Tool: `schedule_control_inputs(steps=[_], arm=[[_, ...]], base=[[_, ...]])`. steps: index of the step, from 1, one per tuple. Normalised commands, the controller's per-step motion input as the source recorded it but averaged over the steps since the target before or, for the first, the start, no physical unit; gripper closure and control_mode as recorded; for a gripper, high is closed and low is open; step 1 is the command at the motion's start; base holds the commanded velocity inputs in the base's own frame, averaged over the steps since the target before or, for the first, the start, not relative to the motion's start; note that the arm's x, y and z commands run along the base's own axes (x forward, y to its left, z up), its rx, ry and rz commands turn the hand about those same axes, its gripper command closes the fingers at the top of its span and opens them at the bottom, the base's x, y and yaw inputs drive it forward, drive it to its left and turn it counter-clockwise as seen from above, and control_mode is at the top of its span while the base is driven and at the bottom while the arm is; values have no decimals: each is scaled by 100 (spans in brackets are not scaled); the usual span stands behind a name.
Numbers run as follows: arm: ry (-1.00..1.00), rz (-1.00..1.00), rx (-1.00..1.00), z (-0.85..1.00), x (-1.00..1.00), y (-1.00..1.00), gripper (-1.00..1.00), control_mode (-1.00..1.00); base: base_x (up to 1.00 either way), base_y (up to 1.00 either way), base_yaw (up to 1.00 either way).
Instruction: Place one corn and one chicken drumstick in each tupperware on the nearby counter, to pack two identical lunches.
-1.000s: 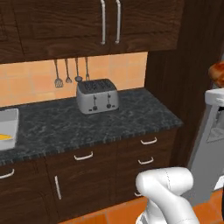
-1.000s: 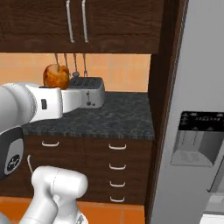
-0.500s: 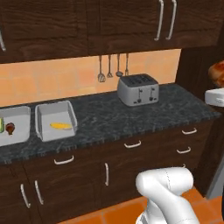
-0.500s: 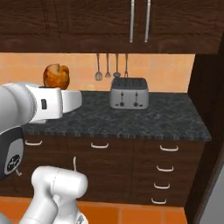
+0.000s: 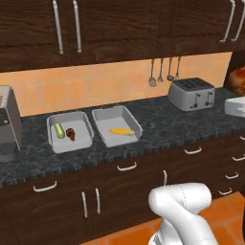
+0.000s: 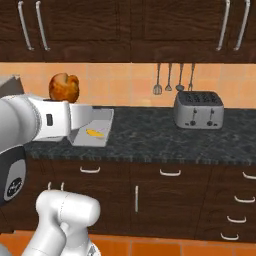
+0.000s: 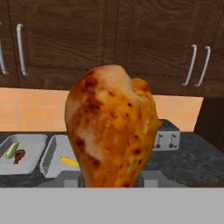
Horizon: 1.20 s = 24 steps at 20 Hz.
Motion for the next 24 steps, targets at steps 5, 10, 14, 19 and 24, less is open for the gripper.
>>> schedule_control_inputs(steps=[5,10,14,19,24], arm=[[0,0,0,0,0,0,100,100],[0,0,0,0,0,0,100,100],[0,0,0,0,0,0,100,100],[0,0,0,0,0,0,100,100],[0,0,0,0,0,0,100,100]], base=[[45,100,0],[62,29,5],[14,-22,23],[45,0,23],[35,0,13]])
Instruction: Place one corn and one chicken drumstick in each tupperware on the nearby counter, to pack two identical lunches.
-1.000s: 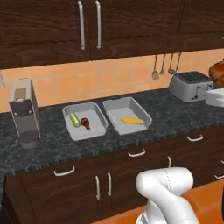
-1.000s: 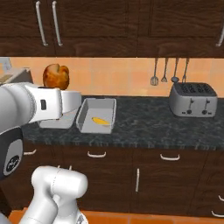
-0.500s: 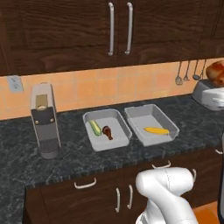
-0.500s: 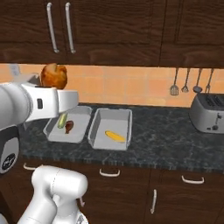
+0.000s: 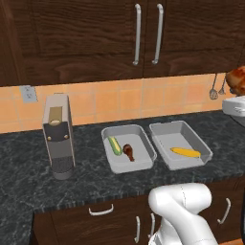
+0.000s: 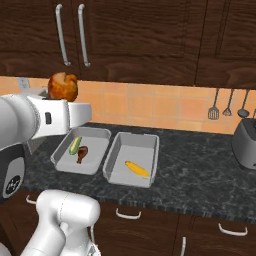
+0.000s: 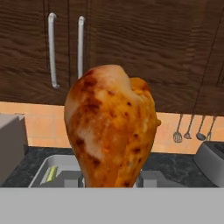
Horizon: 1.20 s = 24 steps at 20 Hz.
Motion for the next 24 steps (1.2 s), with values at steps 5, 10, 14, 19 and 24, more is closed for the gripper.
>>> schedule_control_inputs(steps=[5,10,14,19,24], arm=[[0,2,0,-37,0,-3,100,-100],[2,4,-2,-89,12,-4,100,-100],[17,2,-3,-50,76,0,100,-100],[35,1,-1,-59,93,-6,100,-100],[2,10,0,-97,79,-24,100,-100]], base=[[0,-1,4],[0,0,0],[0,0,0],[0,0,0],[0,0,0]])
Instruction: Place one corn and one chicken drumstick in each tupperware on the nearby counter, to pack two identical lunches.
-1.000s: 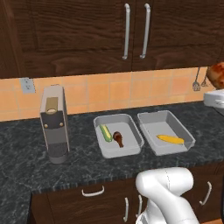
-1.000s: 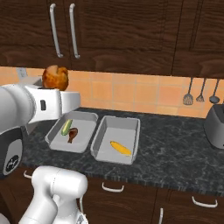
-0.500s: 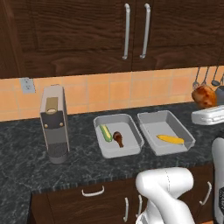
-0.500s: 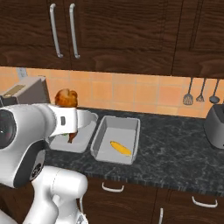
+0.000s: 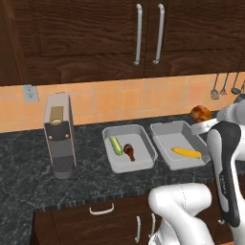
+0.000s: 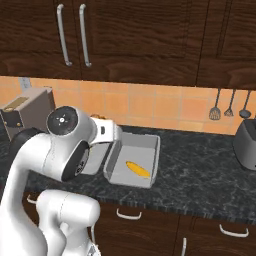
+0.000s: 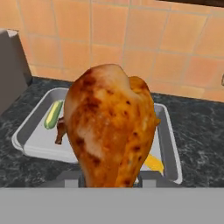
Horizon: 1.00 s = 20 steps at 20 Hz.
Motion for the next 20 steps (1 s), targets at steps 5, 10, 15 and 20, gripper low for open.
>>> schedule_control_inputs(steps=[5,10,15,20], arm=[[7,7,0,-89,66,-14,100,-100],[25,0,-2,-48,49,-6,100,-100],[-6,1,0,-70,44,-22,100,-100],[-4,1,-6,-90,46,-3,100,-100]], base=[[0,0,0],[0,0,0],[0,0,0],[0,0,0]])
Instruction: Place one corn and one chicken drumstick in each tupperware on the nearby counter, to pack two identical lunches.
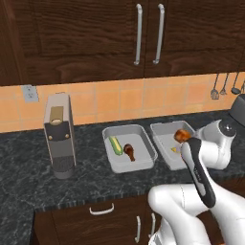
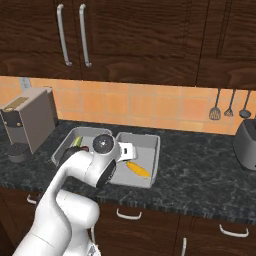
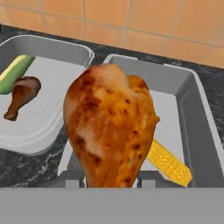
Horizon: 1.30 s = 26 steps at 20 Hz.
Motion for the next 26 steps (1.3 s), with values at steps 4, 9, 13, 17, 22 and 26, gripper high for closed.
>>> schedule_control_inputs(steps=[4,9,13,17,22,26], arm=[[0,0,-3,-56,53,-4,100,-100],[0,2,-1,-34,79,-11,100,-100],[1,0,-12,-53,54,3,100,-100],[0,2,-5,-42,47,0,100,-100],[0,2,-2,-39,45,0,100,-100],[0,2,-2,-59,35,-2,-100,-100]], base=[[0,0,0],[0,0,0],[0,0,0],[0,0,0],[0,0,0],[0,0,0]])
